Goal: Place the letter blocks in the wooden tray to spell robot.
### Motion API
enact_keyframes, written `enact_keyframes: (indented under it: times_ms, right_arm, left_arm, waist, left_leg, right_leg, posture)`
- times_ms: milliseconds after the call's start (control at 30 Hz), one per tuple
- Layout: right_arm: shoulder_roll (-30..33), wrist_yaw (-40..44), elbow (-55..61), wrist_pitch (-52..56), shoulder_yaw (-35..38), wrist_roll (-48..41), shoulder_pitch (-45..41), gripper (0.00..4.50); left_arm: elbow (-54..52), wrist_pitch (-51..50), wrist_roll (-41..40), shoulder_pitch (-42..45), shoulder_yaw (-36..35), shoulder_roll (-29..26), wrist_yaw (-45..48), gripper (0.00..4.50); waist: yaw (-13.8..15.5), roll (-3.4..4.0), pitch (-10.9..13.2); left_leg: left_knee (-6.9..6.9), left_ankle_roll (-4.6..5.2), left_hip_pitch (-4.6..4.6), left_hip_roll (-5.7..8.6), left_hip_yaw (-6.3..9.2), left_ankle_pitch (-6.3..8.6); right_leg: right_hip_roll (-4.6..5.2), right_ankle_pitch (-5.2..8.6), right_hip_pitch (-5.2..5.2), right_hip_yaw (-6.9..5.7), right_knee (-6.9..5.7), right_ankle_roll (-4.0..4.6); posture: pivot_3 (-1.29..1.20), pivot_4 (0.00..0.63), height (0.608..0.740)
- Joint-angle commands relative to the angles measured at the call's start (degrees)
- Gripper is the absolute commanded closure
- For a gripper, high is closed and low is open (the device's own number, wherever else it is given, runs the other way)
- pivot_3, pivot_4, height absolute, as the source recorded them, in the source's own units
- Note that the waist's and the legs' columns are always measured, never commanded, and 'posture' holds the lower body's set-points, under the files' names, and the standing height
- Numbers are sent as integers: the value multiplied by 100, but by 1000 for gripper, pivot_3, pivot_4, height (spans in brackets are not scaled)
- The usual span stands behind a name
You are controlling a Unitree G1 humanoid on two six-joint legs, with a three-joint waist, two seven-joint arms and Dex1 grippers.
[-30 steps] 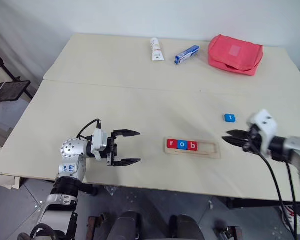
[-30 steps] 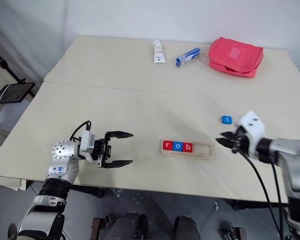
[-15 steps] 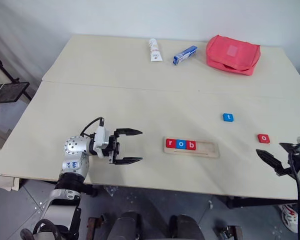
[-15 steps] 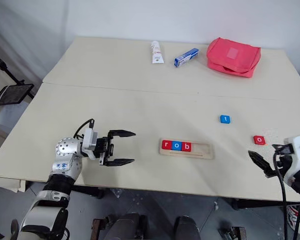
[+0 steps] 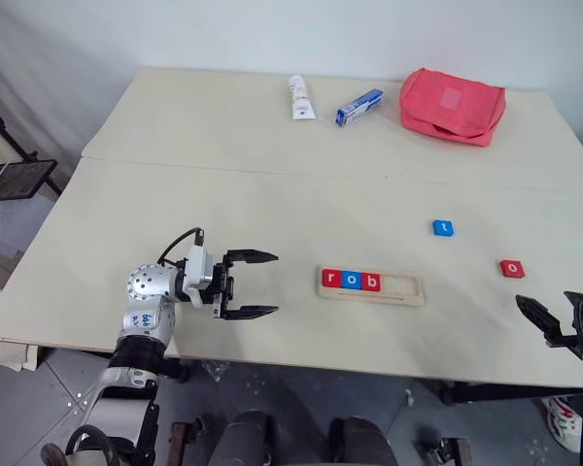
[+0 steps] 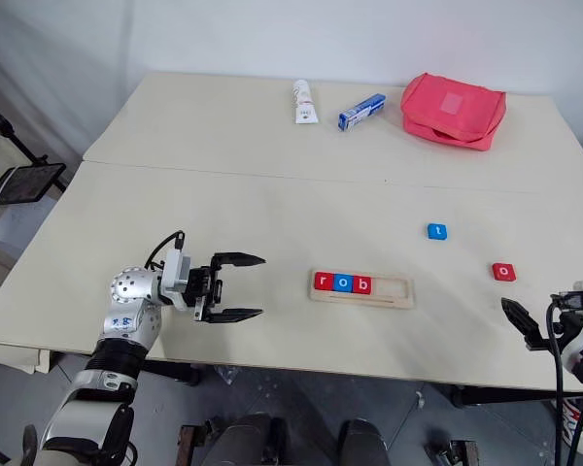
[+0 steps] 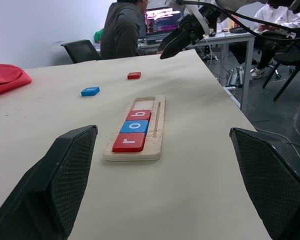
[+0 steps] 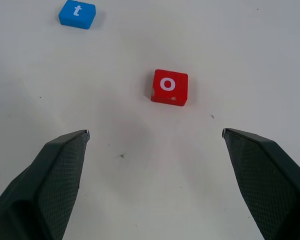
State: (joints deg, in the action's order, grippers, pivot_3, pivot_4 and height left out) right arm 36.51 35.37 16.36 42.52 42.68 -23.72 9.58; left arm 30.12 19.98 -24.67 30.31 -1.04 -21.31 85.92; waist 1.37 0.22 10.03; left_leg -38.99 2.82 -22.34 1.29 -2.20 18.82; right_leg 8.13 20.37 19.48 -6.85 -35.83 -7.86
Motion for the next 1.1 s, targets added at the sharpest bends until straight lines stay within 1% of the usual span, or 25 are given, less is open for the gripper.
enact_keyframes:
  times_ms: [33,300,800,933,1100]
  right_arm:
    - [27,-59,110,-91,84,-154,41,34]
    - [101,186,391,-88,144,-525,260,34]
    - [215,146,420,-113,162,-763,390,34]
    - [362,112,36,-211,20,-689,31,34]
    - [702,108,-856,-370,-458,-442,-663,34]
  left_arm:
    - [-159,3,-76,-74,-16,-31,94,0]
    - [-194,-14,-82,-84,-23,-54,92,0]
    - [-203,-18,-83,-78,-25,-49,77,0]
    - [-216,-25,-80,-84,-20,-53,78,0]
    - [-285,-57,-78,-100,-9,-41,57,0]
  waist:
    - [-3,0,0]
    - [-2,0,0]
    - [-1,0,0]
    - [-3,0,0]
    - [-15,0,0]
  left_leg:
    - [0,0,0,0,0,0]
    - [0,0,0,-1,0,0]
    - [0,1,0,0,1,0]
    - [0,1,1,0,0,0]
    - [-1,0,2,-5,-2,0]
  right_leg:
    - [0,0,0,0,0,0]
    - [0,0,0,0,0,0]
    - [0,0,-1,1,0,0]
    - [0,0,-1,1,0,0]
    - [-3,0,-1,0,0,0]
  posture:
    - [0,150,740]
    - [0,150,740]
    - [0,150,740]
    - [0,150,740]
    - [0,150,740]
